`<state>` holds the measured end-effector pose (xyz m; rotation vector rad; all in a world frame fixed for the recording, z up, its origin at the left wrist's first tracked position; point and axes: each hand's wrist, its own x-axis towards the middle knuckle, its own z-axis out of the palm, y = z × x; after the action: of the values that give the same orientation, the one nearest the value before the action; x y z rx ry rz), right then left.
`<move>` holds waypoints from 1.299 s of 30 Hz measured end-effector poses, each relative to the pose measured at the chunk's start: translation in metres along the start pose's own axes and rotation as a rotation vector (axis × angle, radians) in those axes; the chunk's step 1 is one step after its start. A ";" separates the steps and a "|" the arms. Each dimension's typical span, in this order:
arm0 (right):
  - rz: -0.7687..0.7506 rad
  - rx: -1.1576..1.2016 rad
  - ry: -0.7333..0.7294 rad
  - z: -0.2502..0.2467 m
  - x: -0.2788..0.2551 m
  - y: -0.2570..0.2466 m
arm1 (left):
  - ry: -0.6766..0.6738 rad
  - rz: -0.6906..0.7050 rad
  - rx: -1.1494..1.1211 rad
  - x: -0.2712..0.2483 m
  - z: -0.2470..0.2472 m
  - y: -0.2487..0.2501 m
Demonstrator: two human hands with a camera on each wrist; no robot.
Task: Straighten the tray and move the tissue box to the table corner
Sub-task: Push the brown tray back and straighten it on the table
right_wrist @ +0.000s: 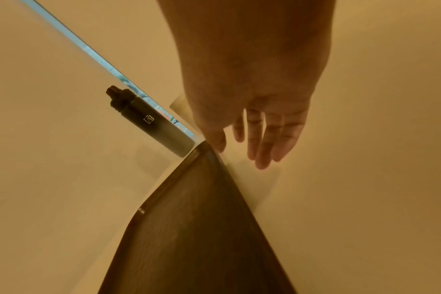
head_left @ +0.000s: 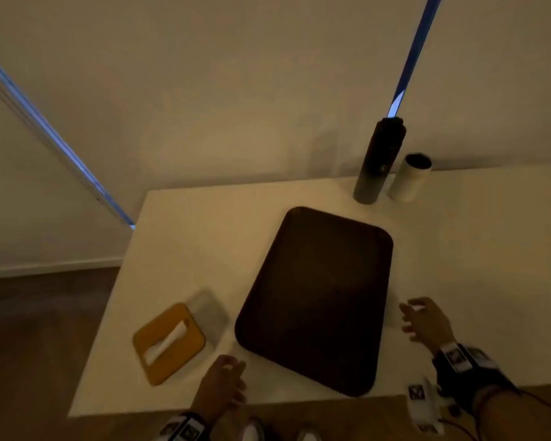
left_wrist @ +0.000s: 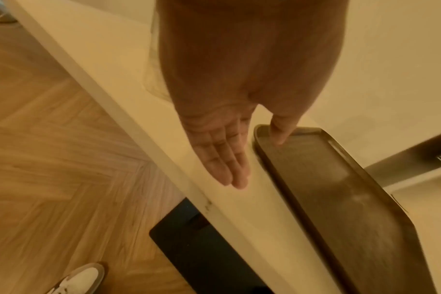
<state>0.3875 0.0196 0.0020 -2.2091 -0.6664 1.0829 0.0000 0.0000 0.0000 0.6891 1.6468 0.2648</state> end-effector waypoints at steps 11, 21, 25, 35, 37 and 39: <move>0.028 -0.004 -0.018 0.019 0.089 -0.053 | 0.160 0.047 -0.196 0.025 0.028 0.022; -0.030 -0.277 0.019 0.026 0.156 -0.041 | 0.226 0.021 -0.108 0.049 0.027 0.034; 0.010 -0.256 0.001 0.023 0.153 -0.037 | 0.326 0.065 -0.138 0.056 0.029 0.052; 0.169 0.122 -0.054 0.057 0.104 -0.060 | 0.370 0.091 -0.108 0.086 0.033 0.088; 0.212 0.252 -0.060 0.067 0.099 -0.067 | 0.365 0.116 -0.035 0.093 0.027 0.098; 0.227 0.316 -0.059 0.074 0.094 -0.073 | 0.382 0.139 0.038 0.094 0.021 0.112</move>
<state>0.3655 0.1532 -0.0347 -2.0160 -0.2491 1.2740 0.0478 0.1388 -0.0212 0.8200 1.9718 0.4906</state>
